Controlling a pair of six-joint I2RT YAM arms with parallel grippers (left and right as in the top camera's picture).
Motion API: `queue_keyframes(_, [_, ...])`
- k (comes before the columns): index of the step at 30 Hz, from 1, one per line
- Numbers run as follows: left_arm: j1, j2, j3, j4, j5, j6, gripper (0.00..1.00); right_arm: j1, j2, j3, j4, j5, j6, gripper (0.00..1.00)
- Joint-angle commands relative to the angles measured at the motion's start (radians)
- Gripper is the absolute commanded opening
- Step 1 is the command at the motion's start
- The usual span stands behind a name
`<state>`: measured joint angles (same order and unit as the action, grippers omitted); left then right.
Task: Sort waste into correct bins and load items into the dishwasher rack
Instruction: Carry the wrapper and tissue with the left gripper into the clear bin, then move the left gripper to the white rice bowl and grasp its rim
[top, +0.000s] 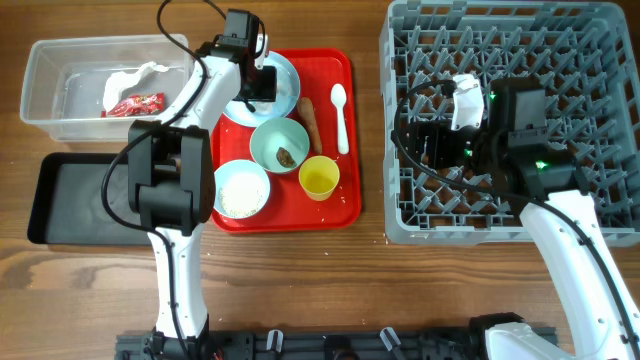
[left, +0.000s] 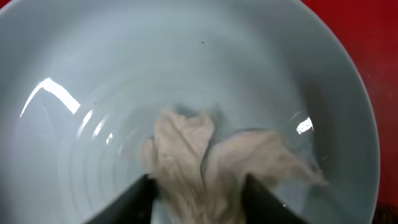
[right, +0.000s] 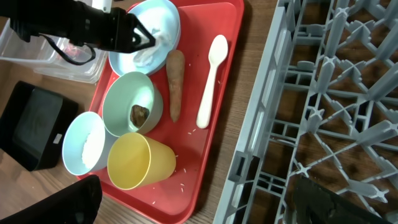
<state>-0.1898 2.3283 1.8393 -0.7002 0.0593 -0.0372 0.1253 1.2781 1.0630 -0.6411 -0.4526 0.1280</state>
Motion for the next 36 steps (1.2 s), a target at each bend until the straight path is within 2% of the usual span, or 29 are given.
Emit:
queue_keyframes(1, [0.003,0.029,0.010,-0.003,0.015,0.007,0.15,0.001,0.009,0.009,0.001,-0.019,0.006,1.00])
queue_keyframes(2, [0.003,0.029,0.010,-0.003,0.015,0.007,0.07,0.001,0.009,0.009,0.000,-0.019,0.006,1.00])
queue_keyframes(3, [0.003,0.029,0.010,-0.003,0.014,0.007,0.04,0.001,0.009,0.009,0.000,-0.019,0.006,0.99])
queue_keyframes(6, [0.005,0.014,0.024,-0.010,0.001,-0.009,0.04,0.001,0.009,0.009,0.000,-0.019,0.006,1.00])
queue_keyframes(9, [0.025,-0.064,0.096,-0.080,-0.027,-0.081,0.04,0.001,0.009,0.009,0.000,-0.019,0.006,1.00])
queue_keyframes(12, [0.070,-0.183,0.191,-0.151,-0.087,-0.173,0.04,0.001,0.009,0.009,0.000,-0.019,0.006,1.00])
queue_keyframes(17, [0.202,-0.333,0.203,-0.171,-0.196,-0.275,0.04,0.001,0.009,0.009,0.011,-0.019,0.006,1.00])
queue_keyframes(23, [0.351,-0.258,0.153,-0.192,-0.200,-0.320,0.04,0.001,0.008,0.009,0.020,-0.019,0.007,1.00])
queue_keyframes(24, [0.362,-0.238,0.148,-0.192,-0.199,-0.320,0.10,0.001,0.009,0.009,0.020,-0.019,0.007,1.00])
queue_keyframes(25, [0.372,-0.210,0.146,-0.192,-0.199,-0.319,0.32,0.001,0.009,0.009,0.019,-0.019,0.007,1.00])
queue_keyframes(27, [0.378,-0.179,0.146,-0.200,-0.198,-0.319,0.90,0.001,0.009,0.009,0.019,-0.019,0.006,1.00])
queue_keyframes(28, [0.378,-0.172,0.146,-0.203,-0.198,-0.316,1.00,0.001,0.009,0.009,0.020,-0.019,0.007,1.00])
queue_keyframes(33, [0.354,-0.232,0.150,-0.222,-0.182,-0.307,1.00,0.001,0.009,0.009,0.020,-0.020,0.011,1.00])
queue_keyframes(36, [0.332,-0.310,0.151,-0.310,-0.130,-0.308,1.00,0.001,0.008,0.009,0.019,-0.020,0.013,1.00])
